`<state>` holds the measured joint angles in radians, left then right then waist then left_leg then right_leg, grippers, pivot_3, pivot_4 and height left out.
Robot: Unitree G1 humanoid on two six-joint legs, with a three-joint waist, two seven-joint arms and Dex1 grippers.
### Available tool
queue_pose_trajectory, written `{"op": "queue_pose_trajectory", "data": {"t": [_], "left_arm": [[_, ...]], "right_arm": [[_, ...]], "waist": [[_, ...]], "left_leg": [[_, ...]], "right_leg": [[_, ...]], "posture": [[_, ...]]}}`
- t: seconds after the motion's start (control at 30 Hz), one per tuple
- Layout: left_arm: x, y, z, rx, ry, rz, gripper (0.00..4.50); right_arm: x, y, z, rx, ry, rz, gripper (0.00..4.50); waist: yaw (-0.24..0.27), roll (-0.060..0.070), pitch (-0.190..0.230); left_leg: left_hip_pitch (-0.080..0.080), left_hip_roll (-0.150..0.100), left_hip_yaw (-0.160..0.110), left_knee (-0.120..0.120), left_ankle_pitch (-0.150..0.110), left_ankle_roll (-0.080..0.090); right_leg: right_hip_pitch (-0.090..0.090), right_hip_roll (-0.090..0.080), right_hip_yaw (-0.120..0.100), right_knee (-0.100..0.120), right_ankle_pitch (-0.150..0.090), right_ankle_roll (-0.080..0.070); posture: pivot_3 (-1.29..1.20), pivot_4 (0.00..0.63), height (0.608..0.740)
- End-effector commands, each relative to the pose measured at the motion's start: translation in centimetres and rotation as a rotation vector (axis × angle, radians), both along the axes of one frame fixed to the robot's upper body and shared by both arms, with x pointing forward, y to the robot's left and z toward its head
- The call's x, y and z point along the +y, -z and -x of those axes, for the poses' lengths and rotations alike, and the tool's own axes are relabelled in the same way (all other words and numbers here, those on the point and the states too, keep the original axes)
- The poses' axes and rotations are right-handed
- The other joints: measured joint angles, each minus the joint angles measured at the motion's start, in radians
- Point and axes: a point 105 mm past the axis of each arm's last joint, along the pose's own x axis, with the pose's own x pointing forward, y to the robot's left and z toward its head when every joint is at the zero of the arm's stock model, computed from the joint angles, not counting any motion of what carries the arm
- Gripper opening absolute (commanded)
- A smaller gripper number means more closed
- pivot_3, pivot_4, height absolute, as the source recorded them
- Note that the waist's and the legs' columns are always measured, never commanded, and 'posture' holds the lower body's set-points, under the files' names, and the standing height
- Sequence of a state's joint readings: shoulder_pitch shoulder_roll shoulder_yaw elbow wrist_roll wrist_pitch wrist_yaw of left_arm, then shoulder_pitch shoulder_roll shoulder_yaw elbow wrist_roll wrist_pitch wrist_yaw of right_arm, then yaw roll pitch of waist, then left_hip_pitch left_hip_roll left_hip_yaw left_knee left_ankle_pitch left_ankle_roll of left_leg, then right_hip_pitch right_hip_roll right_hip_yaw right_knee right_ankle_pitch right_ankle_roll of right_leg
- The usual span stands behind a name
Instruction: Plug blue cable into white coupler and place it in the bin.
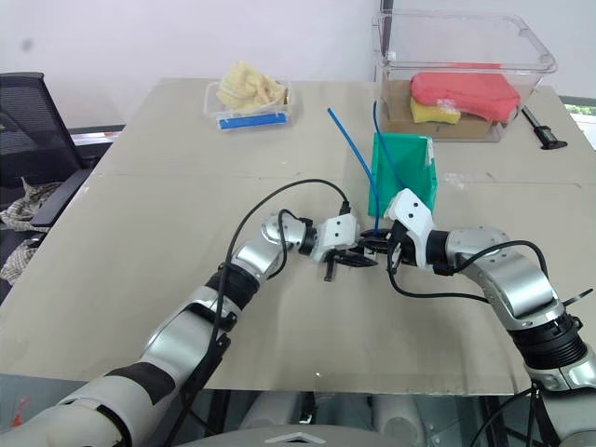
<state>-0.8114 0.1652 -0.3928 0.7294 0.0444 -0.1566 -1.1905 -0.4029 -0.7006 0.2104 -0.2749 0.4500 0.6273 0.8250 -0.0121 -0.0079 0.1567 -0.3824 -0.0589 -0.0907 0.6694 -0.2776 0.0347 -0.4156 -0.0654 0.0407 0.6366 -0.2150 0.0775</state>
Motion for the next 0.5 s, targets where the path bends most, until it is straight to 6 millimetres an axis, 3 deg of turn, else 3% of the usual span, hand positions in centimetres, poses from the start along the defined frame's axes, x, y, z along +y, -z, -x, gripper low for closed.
{"op": "queue_pose_trajectory", "data": {"t": [0.03, 0.27, 0.5], "left_arm": [[-0.3, -0.1, 0.3, -0.005, 0.001, 0.012, 0.39], [-0.5, -0.2, 0.5, -0.007, 0.007, 0.017, 0.39], [-0.5, -0.2, 0.6, -0.008, 0.009, 0.019, 0.39]], "right_arm": [[0.0, 2.1, 0.7, 0.074, -0.02, 0.066, 0.0], [-1.1, 3.1, 0.6, 0.091, -0.048, 0.155, 0.0], [-1.7, 2.4, -0.2, 0.116, -0.08, 0.183, 0.0]], "waist": [[0.0, 0.0, 0.0], [0.0, -0.001, -0.001], [0.0, -0.001, -0.001]], "left_leg": [[0.0, 0.0, 0.0, 0.0, 0.0, 0.0], [0.002, 0.0, 0.0, 0.0, 0.0, 0.0], [0.002, 0.0, 0.0, 0.0, 0.0, 0.0]], "right_leg": [[0.0, 0.0, 0.0, 0.0, 0.0, 0.0], [0.002, 0.0, 0.0, 0.0, 0.0, 0.0], [0.002, 0.0, 0.0, 0.0, 0.0, 0.0]], "posture": [[0.0, 0.15, 0.74], [0.0, 0.15, 0.74], [0.0, 0.15, 0.74]]}}
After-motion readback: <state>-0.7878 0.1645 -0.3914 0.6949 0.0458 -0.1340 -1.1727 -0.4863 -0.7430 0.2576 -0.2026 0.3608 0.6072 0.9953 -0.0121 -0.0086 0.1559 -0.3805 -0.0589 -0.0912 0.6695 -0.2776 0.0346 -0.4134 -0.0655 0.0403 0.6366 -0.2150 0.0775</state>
